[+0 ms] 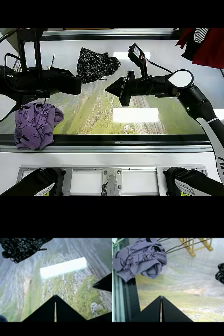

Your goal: Fold the clothes and pants, and hang the long-sleeved shirts on hangers.

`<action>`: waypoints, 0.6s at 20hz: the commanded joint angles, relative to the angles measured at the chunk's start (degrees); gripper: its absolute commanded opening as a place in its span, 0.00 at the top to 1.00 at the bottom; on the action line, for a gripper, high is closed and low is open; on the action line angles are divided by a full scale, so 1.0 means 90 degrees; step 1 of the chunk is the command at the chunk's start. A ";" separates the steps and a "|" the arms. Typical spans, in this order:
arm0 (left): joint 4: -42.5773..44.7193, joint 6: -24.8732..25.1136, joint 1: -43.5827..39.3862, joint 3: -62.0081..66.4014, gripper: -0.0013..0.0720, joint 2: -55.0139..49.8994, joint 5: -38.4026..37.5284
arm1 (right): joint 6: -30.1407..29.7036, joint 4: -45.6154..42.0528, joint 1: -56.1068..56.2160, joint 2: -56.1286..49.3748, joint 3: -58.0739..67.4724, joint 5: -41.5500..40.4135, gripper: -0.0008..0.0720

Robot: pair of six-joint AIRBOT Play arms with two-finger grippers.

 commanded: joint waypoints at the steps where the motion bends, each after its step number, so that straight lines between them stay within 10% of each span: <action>1: 0.0000 0.0000 -0.0002 0.0000 0.95 -0.0002 0.0000 | 0.0000 0.0002 0.0005 -0.0005 -0.0002 0.0002 0.96; 12: 0.0002 0.0002 -0.0002 0.0000 0.95 -0.0002 0.0493 | 0.0000 0.0002 0.0005 -0.0005 -0.0002 0.0002 0.96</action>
